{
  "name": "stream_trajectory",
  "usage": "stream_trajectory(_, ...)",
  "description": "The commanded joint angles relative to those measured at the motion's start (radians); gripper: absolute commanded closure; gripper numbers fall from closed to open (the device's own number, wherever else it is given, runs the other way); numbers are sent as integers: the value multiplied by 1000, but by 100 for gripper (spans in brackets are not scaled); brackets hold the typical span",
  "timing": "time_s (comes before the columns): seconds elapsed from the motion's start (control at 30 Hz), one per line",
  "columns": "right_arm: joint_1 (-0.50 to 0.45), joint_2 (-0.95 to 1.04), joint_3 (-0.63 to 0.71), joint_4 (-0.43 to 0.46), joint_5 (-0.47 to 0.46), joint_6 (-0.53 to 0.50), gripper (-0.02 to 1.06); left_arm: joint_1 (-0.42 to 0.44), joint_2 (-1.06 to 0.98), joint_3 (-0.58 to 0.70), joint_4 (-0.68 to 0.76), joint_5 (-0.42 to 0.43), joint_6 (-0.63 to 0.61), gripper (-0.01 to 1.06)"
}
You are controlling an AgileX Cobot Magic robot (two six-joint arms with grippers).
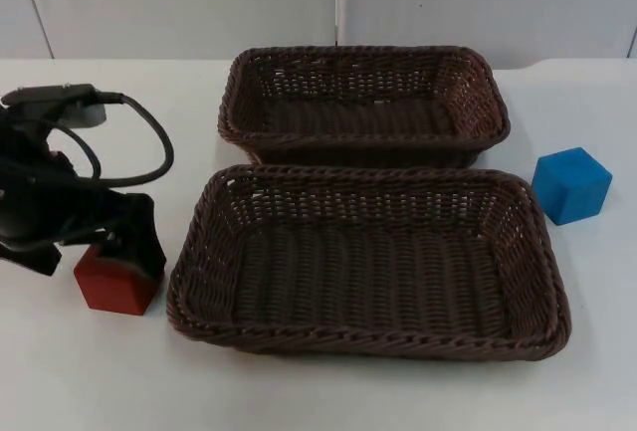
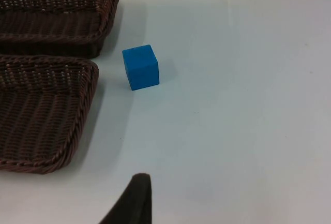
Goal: Pick up one cube with the left hand and place it into the upper basket. Pick up one cube with the right hand and place it into the lower basket.
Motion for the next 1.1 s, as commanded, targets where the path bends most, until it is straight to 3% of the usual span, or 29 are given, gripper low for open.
stream_trajectory(0.0,-7,-3,0,-4,-3,1,-1,-5,11,-4,-29,-24,19,0)
stream_trajectory(0.1,-7,-3,0,-4,-3,1,-1,-5,37,-4,-29,-64,19,0)
stream_trajectory(0.6,-7,-3,0,-4,-3,1,-1,-5,92,-4,-137,-72,128,2)
stream_trajectory(0.63,-7,-3,0,-4,-3,1,-1,-5,92,-4,-137,-72,128,6)
stream_trajectory(0.7,-7,-3,0,-4,-3,1,-1,-5,90,-4,-146,-72,128,24)
stream_trajectory(0.73,-7,-3,0,-4,-3,1,-1,-5,90,-4,-146,-72,128,24)
stream_trajectory(0.77,-7,-3,0,-4,-3,1,-1,-5,85,-4,-156,-72,128,34)
stream_trajectory(0.9,-7,-3,0,-4,-3,1,-1,-1,34,-4,-130,-57,128,98)
stream_trajectory(0.93,-7,-3,0,-4,-3,1,-1,-1,34,-4,-130,-57,128,98)
stream_trajectory(0.97,-7,-3,0,-4,-3,1,-1,-1,9,-4,-105,-55,125,105)
stream_trajectory(1.07,-7,-3,0,-4,-3,1,-1,-1,-84,-4,-73,-55,56,105)
